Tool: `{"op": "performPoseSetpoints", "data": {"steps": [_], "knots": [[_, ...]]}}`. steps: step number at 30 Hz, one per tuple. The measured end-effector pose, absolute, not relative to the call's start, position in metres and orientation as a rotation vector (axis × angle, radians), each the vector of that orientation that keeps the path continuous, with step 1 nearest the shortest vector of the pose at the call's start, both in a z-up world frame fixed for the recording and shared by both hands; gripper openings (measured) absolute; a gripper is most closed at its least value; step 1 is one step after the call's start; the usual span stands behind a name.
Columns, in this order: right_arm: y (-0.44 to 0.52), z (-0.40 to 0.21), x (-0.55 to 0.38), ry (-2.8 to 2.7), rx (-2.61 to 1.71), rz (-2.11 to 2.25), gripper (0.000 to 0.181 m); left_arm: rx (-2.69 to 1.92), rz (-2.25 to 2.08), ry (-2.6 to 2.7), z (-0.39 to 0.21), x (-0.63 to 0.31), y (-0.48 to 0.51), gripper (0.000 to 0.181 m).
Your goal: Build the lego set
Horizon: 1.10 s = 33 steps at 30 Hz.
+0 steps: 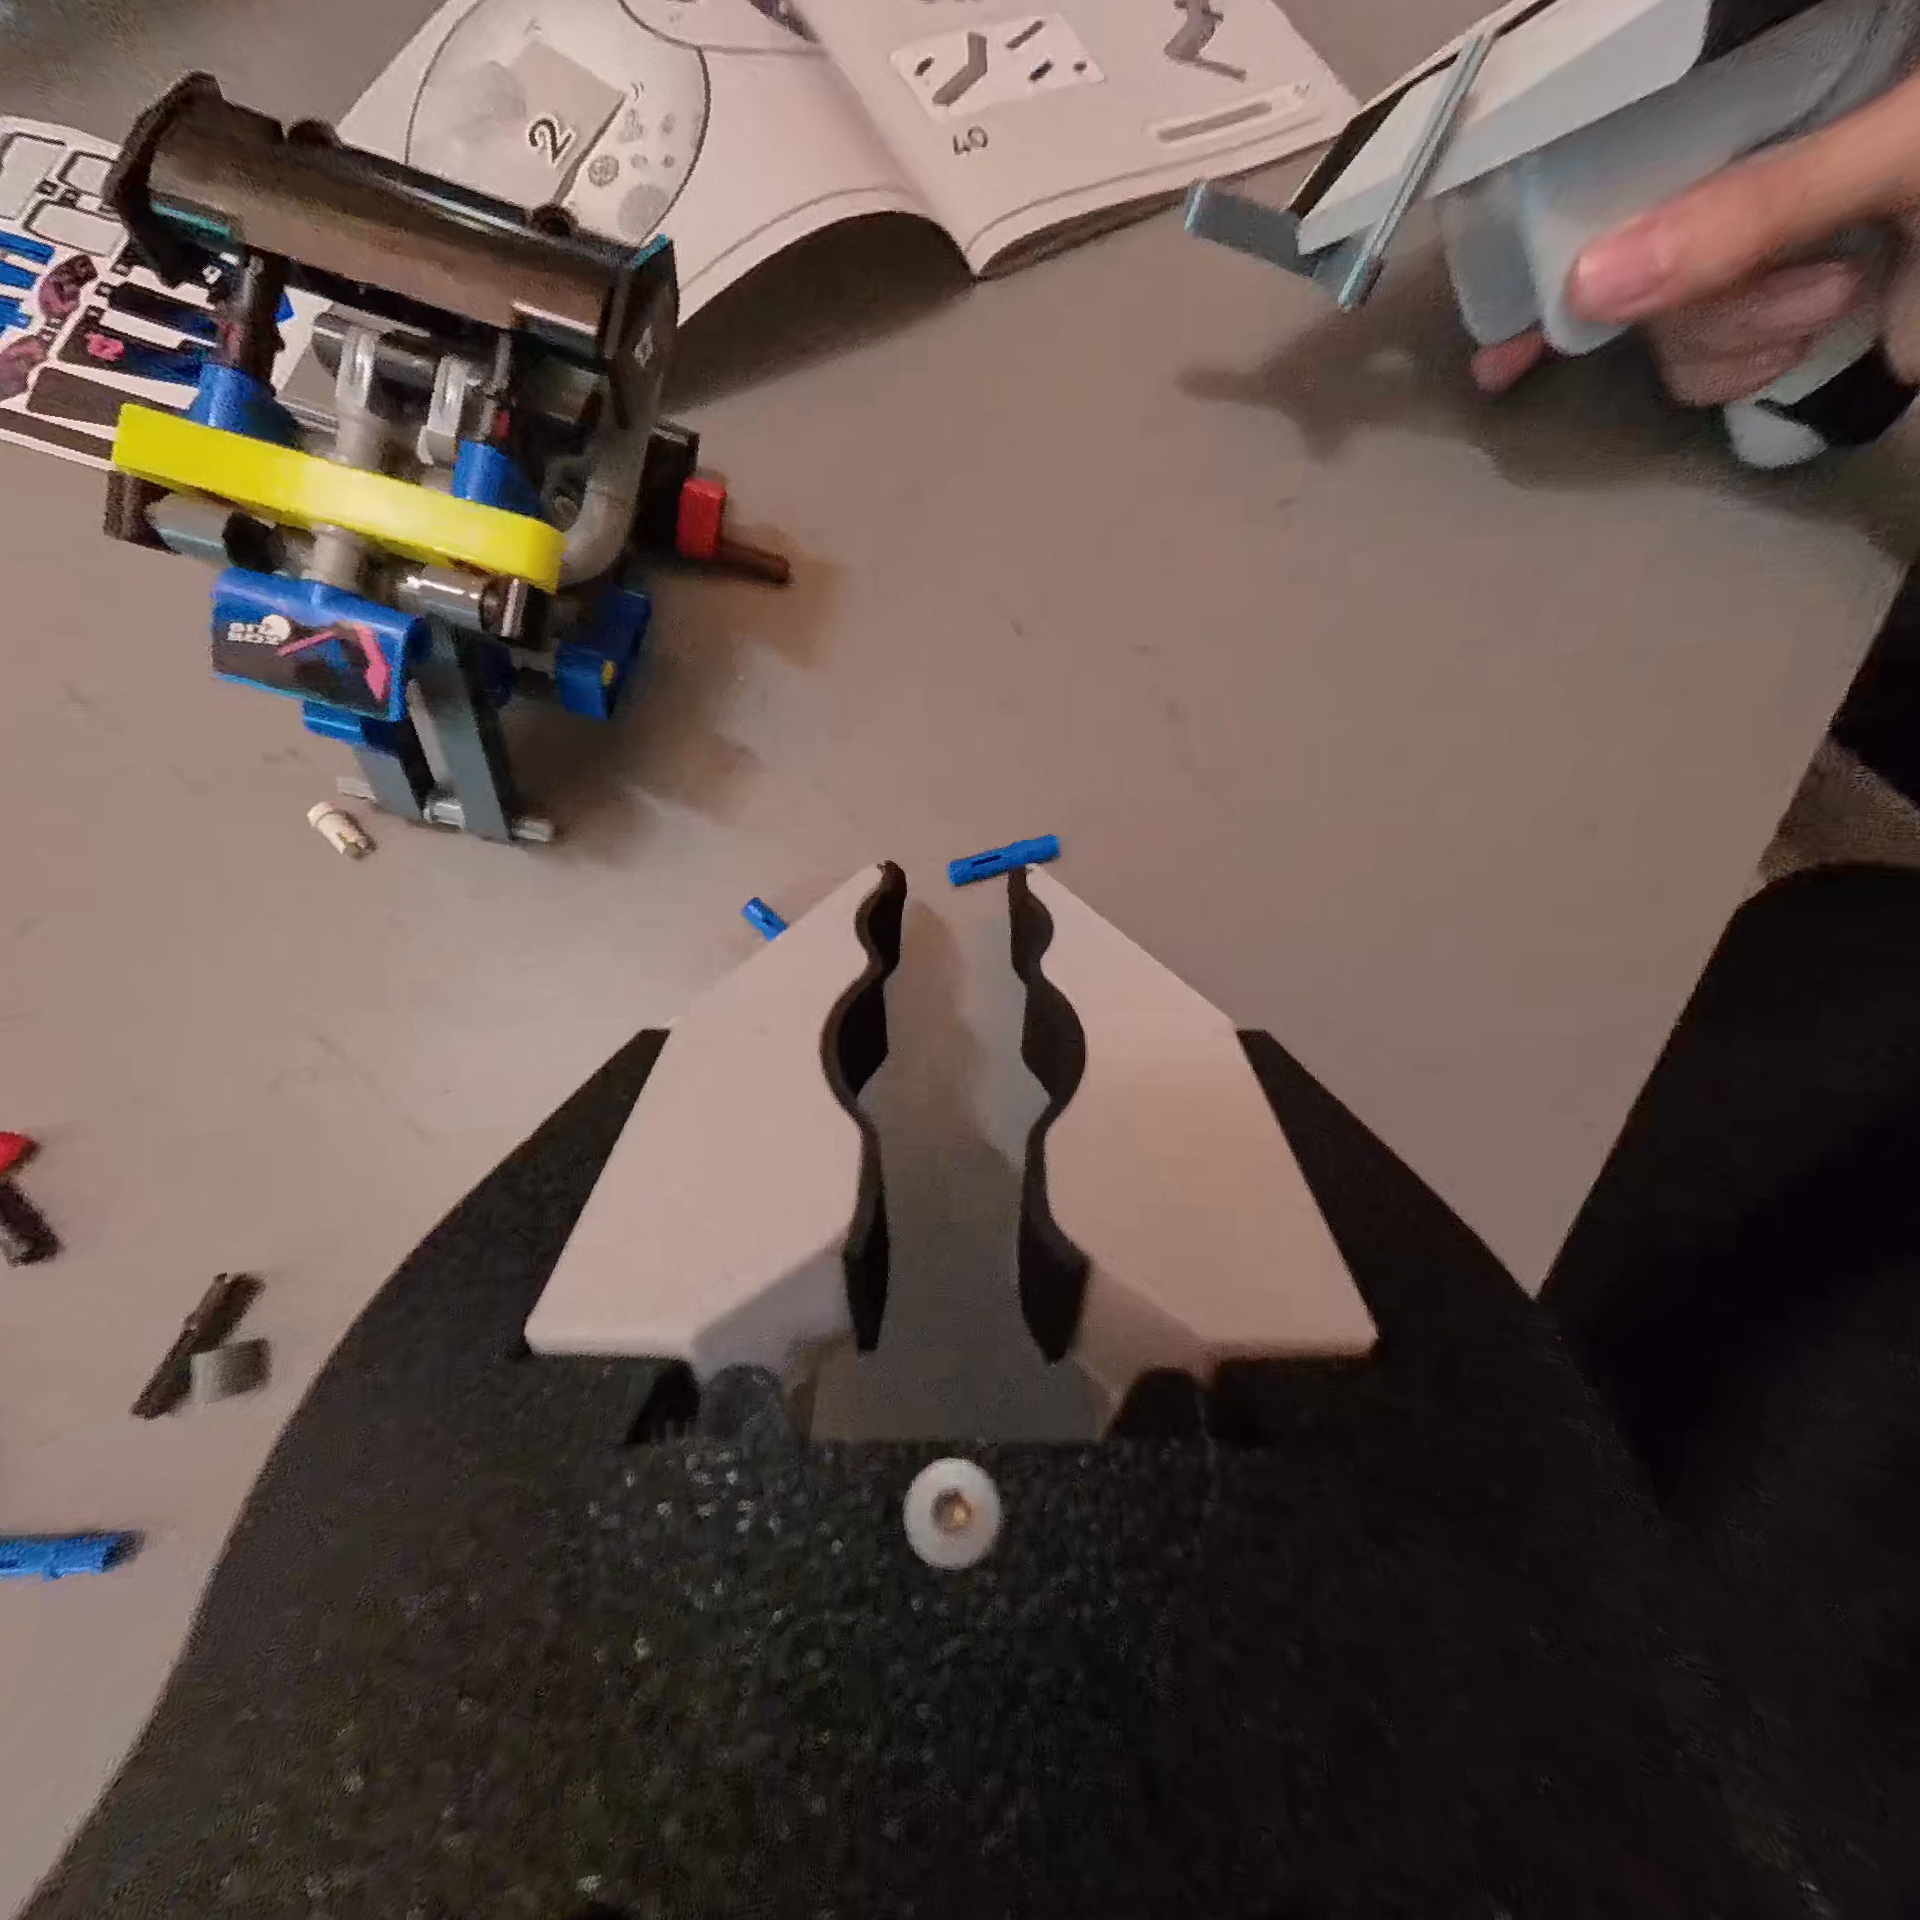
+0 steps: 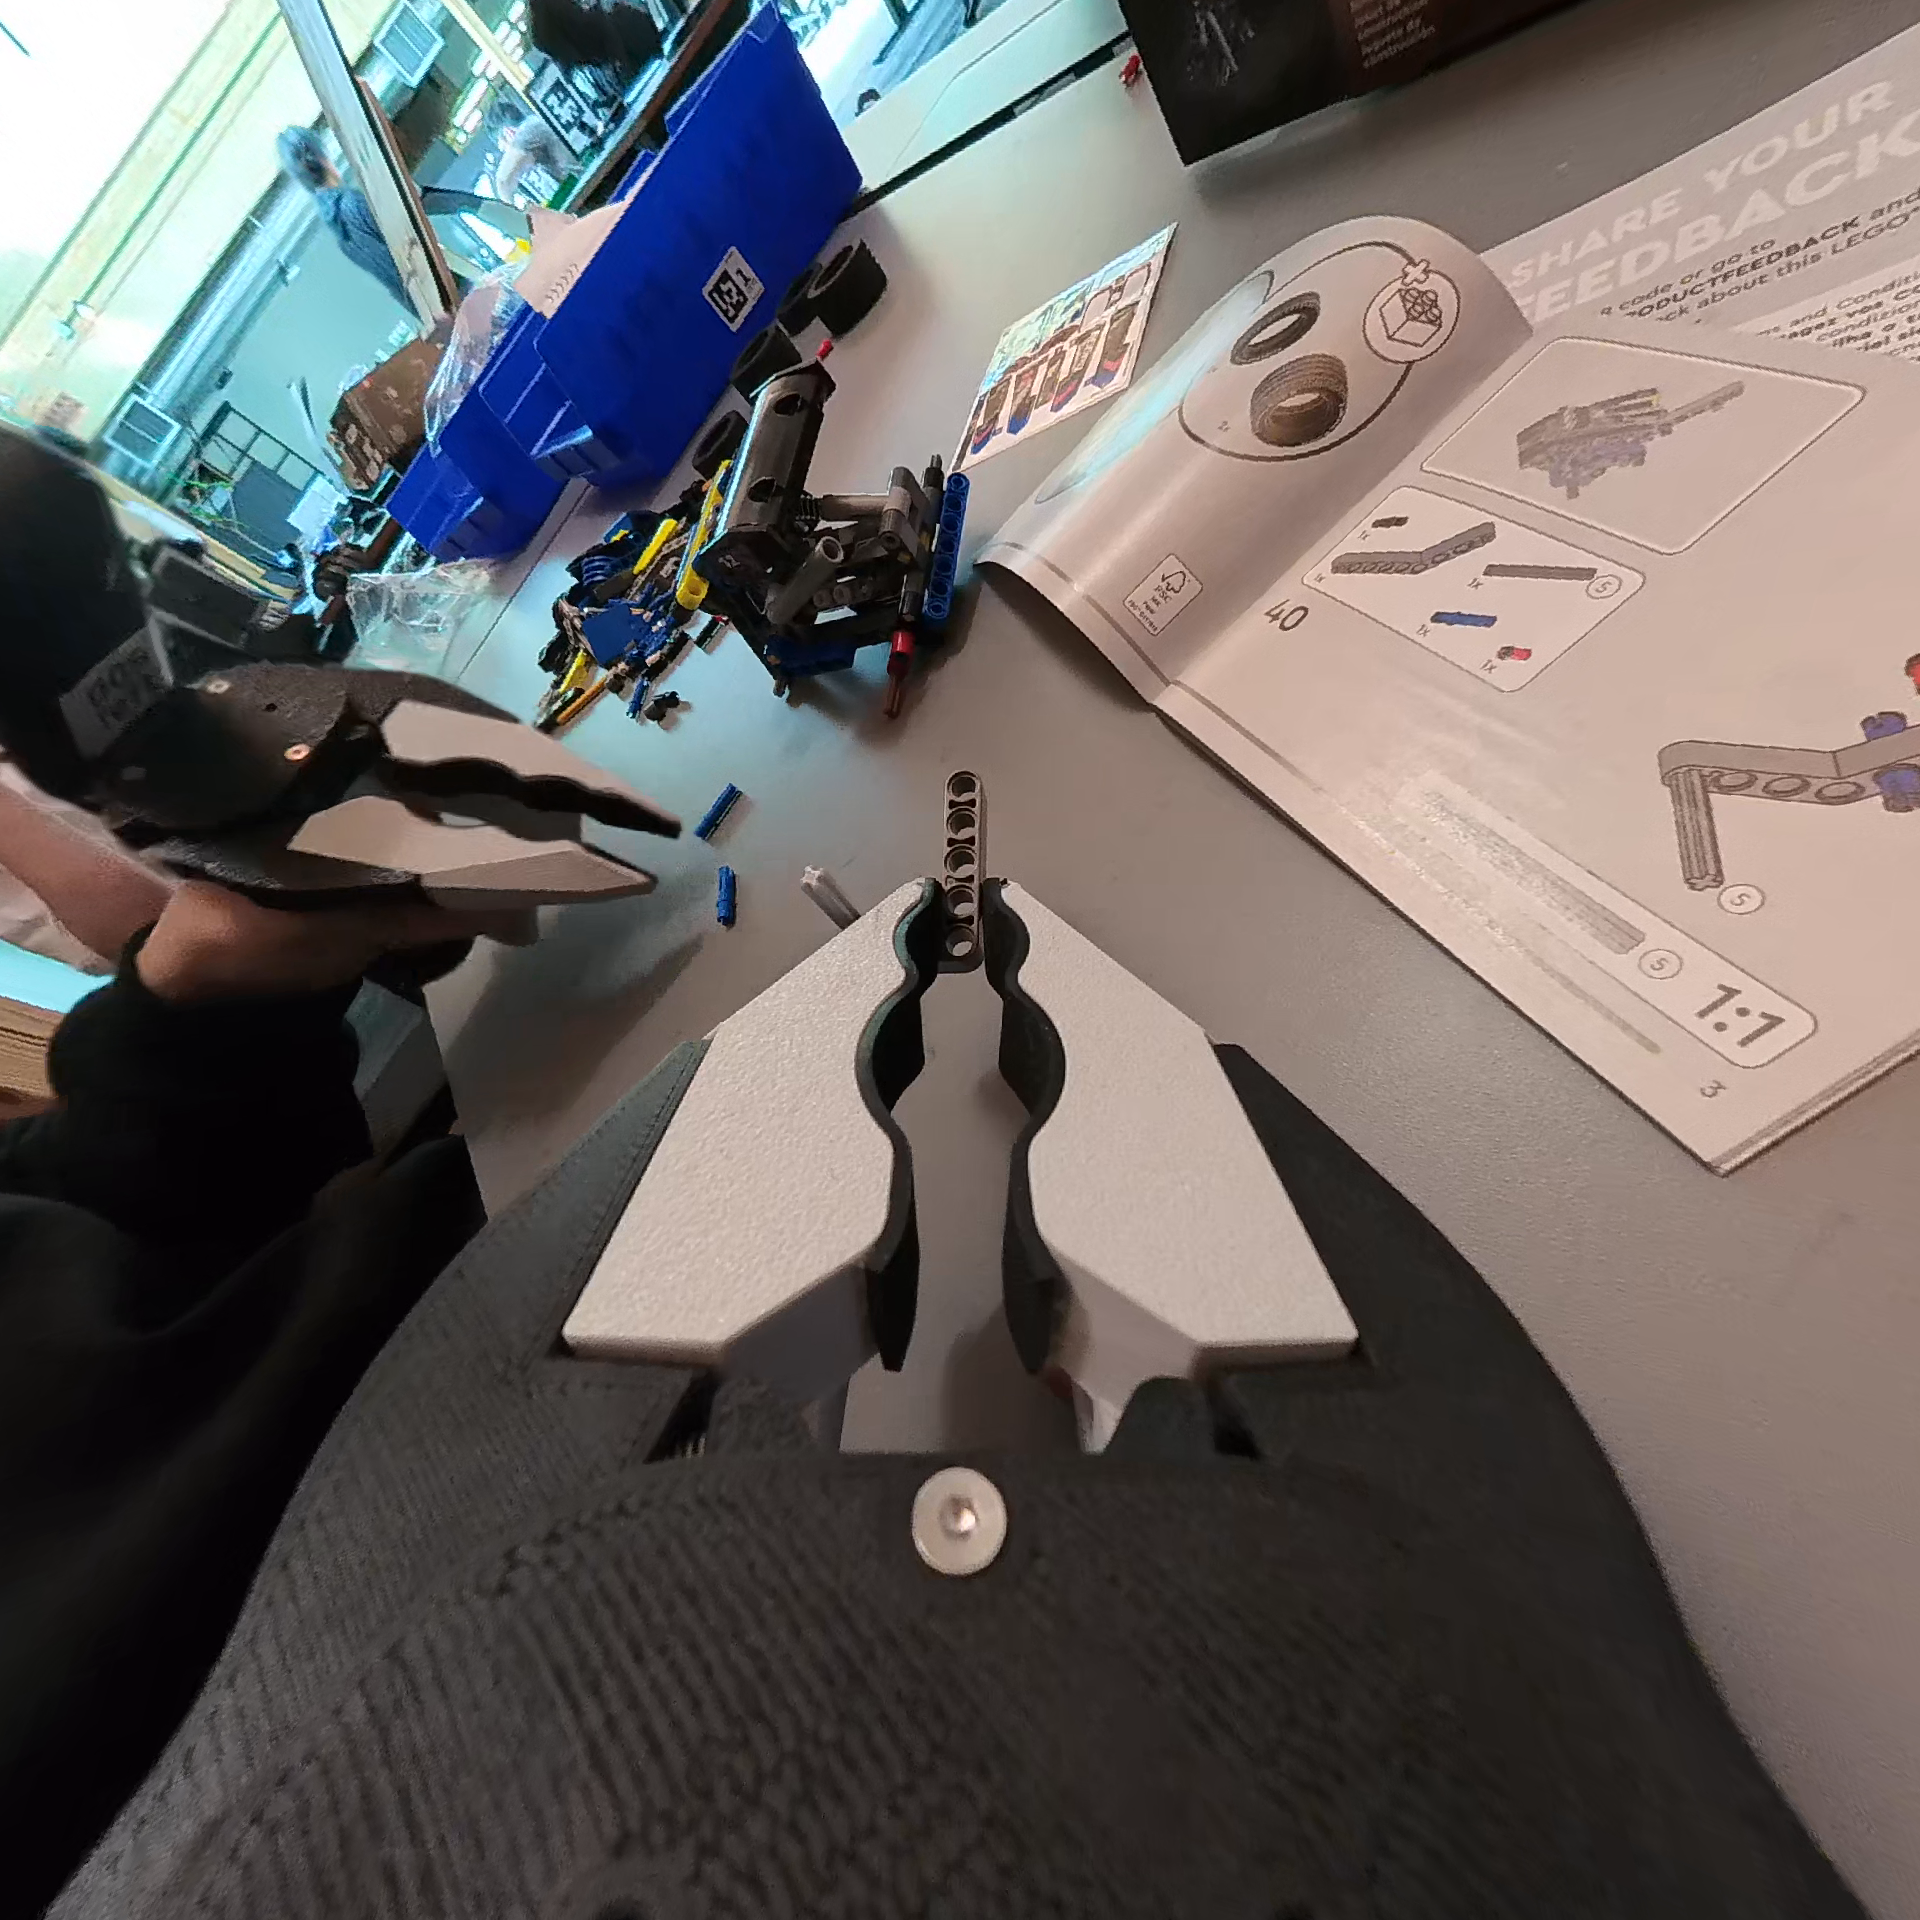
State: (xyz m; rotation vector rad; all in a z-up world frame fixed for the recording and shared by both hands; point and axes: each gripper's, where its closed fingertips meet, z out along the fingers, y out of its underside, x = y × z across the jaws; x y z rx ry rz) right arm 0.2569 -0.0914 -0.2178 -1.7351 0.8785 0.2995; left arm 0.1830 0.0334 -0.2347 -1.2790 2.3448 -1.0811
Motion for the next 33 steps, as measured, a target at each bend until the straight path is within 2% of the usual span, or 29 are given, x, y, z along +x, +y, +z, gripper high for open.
{"op": "performPoseSetpoints", "data": {"steps": [4,9,11,15,22,27,33], "knots": [[-0.091,-0.218,0.256,0.874,-1.743,0.299,0.006,-1.276,-1.070,2.264,-0.229,0.175,0.013,0.018],[-0.091,-0.217,0.256,0.876,-1.730,0.315,0.006,-0.856,-0.864,2.188,-0.230,0.180,-0.010,0.021],[-0.092,-0.216,0.257,0.878,-1.720,0.313,0.006,-0.878,-0.769,2.204,-0.242,0.184,-0.005,0.022],[-0.092,-0.217,0.257,0.880,-1.726,0.304,0.006,-1.055,-0.887,2.255,-0.252,0.179,-0.001,0.016],[-0.091,-0.219,0.255,0.871,-1.752,0.294,0.006,-1.201,-0.941,2.259,-0.252,0.168,0.030,0.019],[-0.090,-0.219,0.254,0.868,-1.759,0.296,0.006,-1.029,-1.042,2.223,-0.234,0.173,0.033,0.020],[-0.089,-0.218,0.251,0.854,-1.759,0.310,0.006,-0.988,-1.035,2.357,-0.246,0.188,0.033,0.021]]}}
